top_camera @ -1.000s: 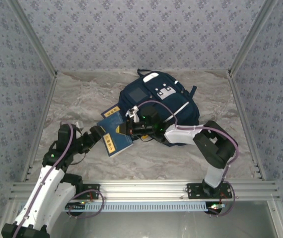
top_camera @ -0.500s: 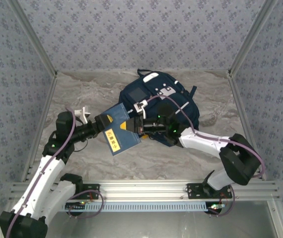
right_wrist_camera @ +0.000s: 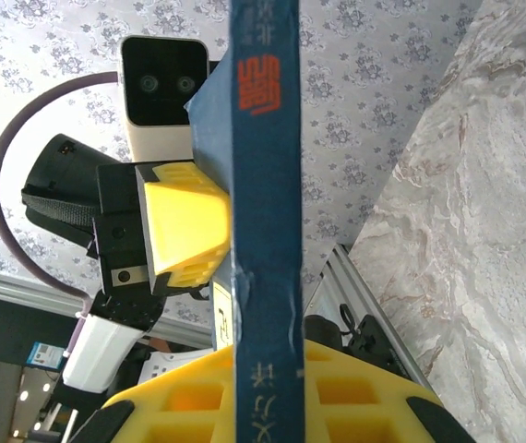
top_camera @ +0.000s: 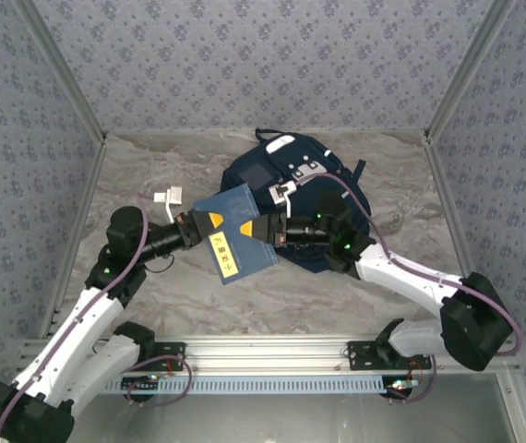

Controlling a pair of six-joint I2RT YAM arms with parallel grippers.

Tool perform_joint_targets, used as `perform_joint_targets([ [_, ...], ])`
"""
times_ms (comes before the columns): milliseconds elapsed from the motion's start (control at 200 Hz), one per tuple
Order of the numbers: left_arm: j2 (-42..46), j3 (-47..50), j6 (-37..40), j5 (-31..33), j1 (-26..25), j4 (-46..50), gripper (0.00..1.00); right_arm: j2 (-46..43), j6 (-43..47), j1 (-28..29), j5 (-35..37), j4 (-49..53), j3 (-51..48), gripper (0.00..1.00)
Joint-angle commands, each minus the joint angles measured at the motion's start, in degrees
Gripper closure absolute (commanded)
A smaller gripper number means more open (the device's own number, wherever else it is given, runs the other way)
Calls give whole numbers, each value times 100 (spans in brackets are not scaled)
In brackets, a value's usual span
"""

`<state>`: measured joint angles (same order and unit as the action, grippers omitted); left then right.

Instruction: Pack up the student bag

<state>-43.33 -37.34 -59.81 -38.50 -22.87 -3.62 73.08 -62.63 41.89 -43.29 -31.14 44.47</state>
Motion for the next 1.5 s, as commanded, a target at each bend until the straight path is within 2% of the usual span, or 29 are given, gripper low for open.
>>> perform_joint_targets([
  [0,125,-23,-361,578,81,-674,100,-426,314,-181,263,427,-95,70],
  [25,136,-20,-445,679,81,-781,100,-485,356,-181,319,429,-128,57],
  [50,149,-19,-540,810,73,-885,100,-539,415,-185,387,416,-193,48],
  [140,148,3,-923,1317,27,-1288,100,-757,209,-157,848,-31,-510,32],
  [380,-75,-319,-1103,2256,-260,-1789,100,-901,-417,608,2701,-1913,-1442,19],
  [560,-476,-504,-1052,2563,-677,-2004,100,-639,34,1155,3544,-2696,-1428,17],
  [749,-545,-517,-948,2792,-971,-1927,100,-684,399,1250,4270,-3111,-1600,18],
  [829,-524,-481,-896,2900,-1051,-1863,100,-725,427,1250,4316,-3053,-1575,21],
  [939,-542,-448,-837,3018,-1130,-1803,100,-709,478,1259,4363,-2953,-1477,30],
  [1309,-772,-360,-718,3104,-1363,-1651,100,-952,499,1352,4774,-2419,-1681,86],
  [1349,-780,-370,-600,3097,-1373,-1500,92,-1078,586,1292,4794,-2345,-1746,92],
  [1384,-778,-430,-394,3105,-1377,-1248,81,-1272,629,1236,4857,-2092,-1806,98],
  [1454,-777,-593,214,3200,-1429,-539,54,-1873,849,1199,5188,-890,-1783,100],
  [1499,-867,-754,772,3261,-1485,-4,42,-2351,954,1199,5632,281,-1700,100],
])
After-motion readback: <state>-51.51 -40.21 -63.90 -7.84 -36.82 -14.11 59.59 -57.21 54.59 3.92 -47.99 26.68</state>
